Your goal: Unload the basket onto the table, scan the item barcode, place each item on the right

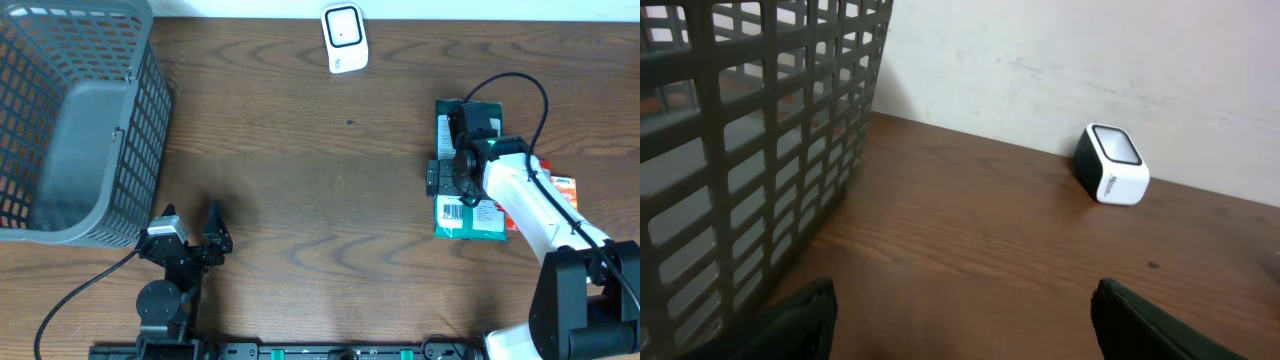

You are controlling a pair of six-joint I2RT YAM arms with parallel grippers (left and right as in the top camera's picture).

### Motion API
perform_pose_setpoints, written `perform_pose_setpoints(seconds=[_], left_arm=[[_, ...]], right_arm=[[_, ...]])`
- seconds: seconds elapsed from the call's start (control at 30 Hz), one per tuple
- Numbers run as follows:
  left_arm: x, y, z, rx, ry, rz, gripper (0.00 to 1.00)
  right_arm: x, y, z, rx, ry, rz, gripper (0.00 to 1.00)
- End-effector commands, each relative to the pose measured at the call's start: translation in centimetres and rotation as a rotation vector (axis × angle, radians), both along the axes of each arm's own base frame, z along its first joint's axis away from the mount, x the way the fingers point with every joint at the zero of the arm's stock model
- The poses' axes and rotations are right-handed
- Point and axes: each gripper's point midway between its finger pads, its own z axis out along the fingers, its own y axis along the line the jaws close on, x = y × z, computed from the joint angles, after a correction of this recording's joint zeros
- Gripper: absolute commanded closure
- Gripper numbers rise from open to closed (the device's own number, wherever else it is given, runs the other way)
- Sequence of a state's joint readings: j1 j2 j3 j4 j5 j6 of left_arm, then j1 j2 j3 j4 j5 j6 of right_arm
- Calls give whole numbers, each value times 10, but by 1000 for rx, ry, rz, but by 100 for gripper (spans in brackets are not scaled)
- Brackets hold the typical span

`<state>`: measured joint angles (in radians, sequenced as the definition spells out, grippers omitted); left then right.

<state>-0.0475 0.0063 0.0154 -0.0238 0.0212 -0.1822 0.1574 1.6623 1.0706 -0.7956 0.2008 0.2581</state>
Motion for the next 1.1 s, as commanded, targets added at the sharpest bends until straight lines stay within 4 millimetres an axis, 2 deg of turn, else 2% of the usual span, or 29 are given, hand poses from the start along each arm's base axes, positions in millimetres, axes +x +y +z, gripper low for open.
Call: perform_pose_setpoints(seconds=[0.0, 0.73, 0.9, 1.07], left_arm=[[-1, 2, -17, 17, 56, 7, 18], [-1, 2, -17, 17, 56, 7, 18], [-1, 2, -17, 17, 56, 7, 18], [-1, 2, -17, 17, 56, 7, 18]], right_arm=[[0, -2, 2, -4, -4, 2, 1], [1, -3, 3, -4, -8, 1, 1], [4, -2, 28, 8, -88, 1, 1], [6, -2, 71, 29, -224, 1, 1]])
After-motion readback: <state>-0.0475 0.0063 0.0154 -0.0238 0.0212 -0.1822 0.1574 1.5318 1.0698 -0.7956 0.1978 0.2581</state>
